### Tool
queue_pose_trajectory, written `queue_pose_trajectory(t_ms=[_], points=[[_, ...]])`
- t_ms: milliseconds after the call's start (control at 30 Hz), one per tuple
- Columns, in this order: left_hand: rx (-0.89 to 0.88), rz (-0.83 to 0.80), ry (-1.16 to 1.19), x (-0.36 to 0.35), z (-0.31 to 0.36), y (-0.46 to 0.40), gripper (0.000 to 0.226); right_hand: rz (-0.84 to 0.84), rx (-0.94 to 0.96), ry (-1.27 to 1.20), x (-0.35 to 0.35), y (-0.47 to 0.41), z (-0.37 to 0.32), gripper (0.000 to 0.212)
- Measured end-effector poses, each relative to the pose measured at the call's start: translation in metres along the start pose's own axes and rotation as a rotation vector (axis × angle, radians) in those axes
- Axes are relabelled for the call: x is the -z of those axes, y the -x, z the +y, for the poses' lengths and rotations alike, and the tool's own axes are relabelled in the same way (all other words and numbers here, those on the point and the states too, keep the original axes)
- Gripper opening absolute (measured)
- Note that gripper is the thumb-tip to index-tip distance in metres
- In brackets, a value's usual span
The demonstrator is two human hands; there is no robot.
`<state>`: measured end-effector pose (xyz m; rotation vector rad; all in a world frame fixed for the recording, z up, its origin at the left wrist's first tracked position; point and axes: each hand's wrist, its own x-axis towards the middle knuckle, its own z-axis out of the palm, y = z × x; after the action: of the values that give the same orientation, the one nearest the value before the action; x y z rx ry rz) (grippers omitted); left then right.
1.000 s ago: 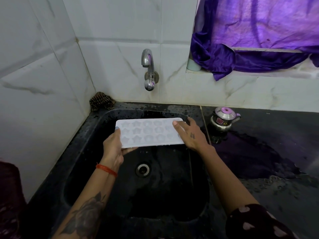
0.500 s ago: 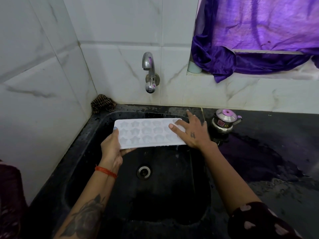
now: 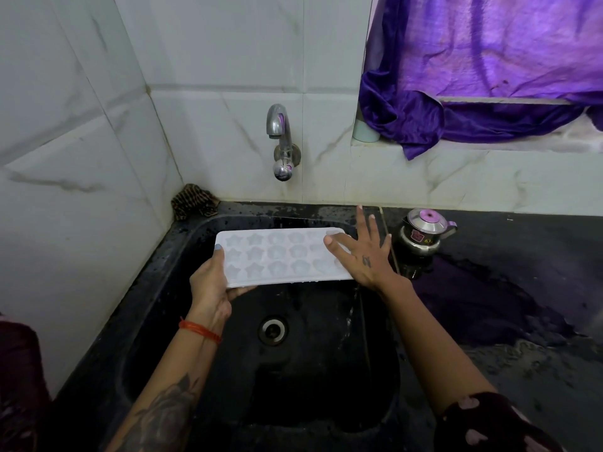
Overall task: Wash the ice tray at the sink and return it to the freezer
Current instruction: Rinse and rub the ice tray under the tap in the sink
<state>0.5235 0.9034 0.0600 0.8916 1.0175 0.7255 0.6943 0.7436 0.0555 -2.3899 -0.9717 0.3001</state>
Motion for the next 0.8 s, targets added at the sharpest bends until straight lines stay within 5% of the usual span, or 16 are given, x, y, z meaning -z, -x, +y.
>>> queue_pose_trajectory(t_ms=[200, 367, 533, 800], points=[[0.014, 0.006, 0.007, 0.001, -0.002, 0.000, 0.023, 0.022, -0.003, 0.071, 0.000, -0.001, 0.002, 0.049], [0.014, 0.012, 0.000, 0.002, -0.004, 0.001, 0.022, 0.123, 0.031, 0.365, -0.006, -0.001, 0.003, 0.075], [0.017, 0.012, 0.004, 0.002, -0.004, 0.002, 0.022, 0.167, 0.058, 0.400, -0.011, 0.000, 0.003, 0.097], [0.012, 0.006, 0.010, 0.002, -0.003, 0.002, 0.022, -0.020, -0.004, 0.169, 0.000, 0.002, -0.002, 0.058]])
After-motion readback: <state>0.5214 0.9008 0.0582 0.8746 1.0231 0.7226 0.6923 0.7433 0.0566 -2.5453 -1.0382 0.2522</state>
